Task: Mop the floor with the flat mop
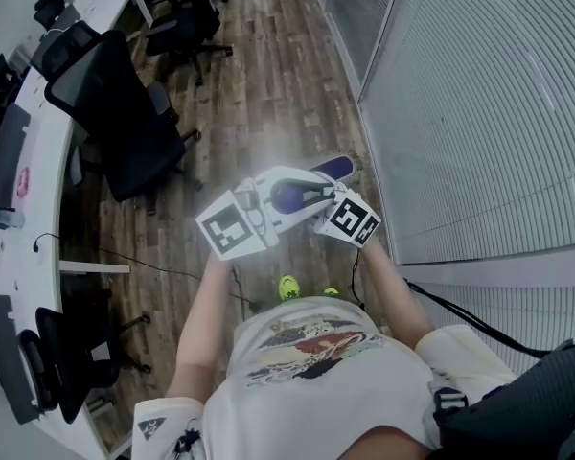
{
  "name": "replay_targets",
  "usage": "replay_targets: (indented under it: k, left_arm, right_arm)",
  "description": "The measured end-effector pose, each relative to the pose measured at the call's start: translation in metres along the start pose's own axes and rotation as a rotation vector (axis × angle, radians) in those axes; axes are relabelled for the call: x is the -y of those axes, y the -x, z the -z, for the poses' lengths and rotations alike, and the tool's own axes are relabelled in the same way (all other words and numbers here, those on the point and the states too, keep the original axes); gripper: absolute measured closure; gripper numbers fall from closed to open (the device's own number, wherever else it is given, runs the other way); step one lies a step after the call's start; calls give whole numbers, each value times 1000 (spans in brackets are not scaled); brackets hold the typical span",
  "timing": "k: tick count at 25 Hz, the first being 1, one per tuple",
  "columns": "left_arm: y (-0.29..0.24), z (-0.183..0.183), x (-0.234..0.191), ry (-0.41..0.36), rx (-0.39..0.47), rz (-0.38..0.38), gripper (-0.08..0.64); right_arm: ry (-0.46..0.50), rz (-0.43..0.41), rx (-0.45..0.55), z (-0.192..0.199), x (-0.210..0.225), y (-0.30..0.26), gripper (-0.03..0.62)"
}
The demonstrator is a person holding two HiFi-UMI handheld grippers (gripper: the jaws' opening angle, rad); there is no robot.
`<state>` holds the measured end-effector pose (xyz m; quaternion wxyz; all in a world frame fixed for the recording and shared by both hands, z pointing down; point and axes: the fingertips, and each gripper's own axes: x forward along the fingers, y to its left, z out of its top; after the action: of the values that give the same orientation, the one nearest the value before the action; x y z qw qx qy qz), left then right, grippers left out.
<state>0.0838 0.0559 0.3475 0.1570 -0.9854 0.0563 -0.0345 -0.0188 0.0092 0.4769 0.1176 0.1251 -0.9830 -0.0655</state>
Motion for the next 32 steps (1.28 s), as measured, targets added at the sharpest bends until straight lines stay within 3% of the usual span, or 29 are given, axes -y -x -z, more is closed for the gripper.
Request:
replay_targets:
  k: [13,18,22,27,32]
  left_arm:
    - [17,-2,-15,2,57,55,520]
    - [17,6,-11,-3,-6,6,528]
    - [18,6,21,36,74,-51,531]
    - [15,2,31,21,157,-44,531]
    - [28,3,52,40,176,-34,531]
  right_arm:
    - [-95,15,35,-4,12,-19,468]
    - [-129,-22,77,-5,8,-16,463]
    - [-149,-70,58,5,-20,-11,456]
    - [-190,-62,70,11,-25,-8,448]
    - [-193,-139,29,13,-52,-17,443]
